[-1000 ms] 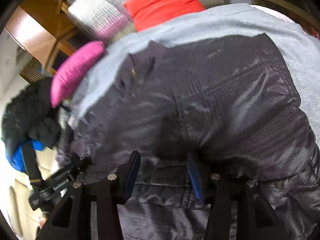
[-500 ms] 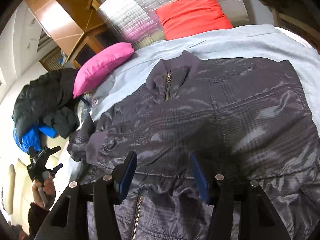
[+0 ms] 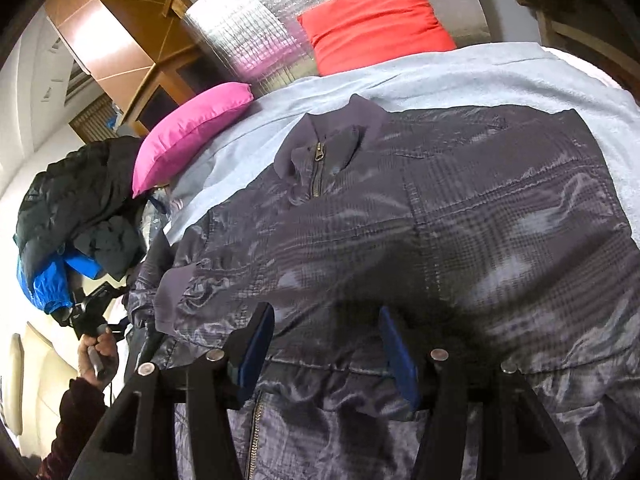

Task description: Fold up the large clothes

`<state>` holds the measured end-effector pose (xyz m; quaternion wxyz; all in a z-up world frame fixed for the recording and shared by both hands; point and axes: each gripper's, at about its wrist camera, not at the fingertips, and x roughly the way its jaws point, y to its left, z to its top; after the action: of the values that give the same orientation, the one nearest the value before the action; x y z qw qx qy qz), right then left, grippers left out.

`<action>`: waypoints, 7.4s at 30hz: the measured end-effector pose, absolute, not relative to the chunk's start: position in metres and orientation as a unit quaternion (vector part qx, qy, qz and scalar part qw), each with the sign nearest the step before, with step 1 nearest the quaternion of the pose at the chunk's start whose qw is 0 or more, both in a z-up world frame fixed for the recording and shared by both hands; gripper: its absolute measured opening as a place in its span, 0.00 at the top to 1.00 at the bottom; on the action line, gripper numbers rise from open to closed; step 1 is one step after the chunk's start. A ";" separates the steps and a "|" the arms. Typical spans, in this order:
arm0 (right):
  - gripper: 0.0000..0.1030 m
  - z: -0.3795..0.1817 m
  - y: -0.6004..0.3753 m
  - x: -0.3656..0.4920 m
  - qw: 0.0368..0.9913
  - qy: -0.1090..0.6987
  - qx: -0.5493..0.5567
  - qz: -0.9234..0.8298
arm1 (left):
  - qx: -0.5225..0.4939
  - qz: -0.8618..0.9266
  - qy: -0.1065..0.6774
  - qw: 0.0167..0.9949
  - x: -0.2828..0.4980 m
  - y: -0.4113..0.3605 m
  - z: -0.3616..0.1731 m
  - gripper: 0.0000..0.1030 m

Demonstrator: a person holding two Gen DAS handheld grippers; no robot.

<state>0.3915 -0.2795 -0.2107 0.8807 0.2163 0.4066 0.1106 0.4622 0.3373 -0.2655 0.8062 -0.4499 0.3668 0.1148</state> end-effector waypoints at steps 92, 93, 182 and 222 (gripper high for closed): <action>0.61 -0.263 -0.343 0.378 0.741 0.348 0.567 0.090 | -0.116 -0.042 0.497 0.859 0.418 0.087 -0.219 0.28; 0.59 -0.259 -0.343 0.376 0.742 0.360 0.557 0.092 | -0.113 -0.041 0.497 0.860 0.418 0.087 -0.218 0.28; 0.26 -0.232 -0.436 0.403 0.773 0.344 0.526 0.087 | -0.037 -0.023 0.436 0.899 0.419 0.063 -0.190 0.27; 0.50 -0.235 -0.422 0.434 0.845 0.402 0.353 0.010 | -0.032 -0.015 0.453 0.891 0.433 0.051 -0.199 0.24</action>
<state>0.4337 -0.4224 -0.2347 0.8447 0.3534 0.4019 0.0103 0.4334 0.0509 -0.1985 0.8906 -0.0320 0.4535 -0.0150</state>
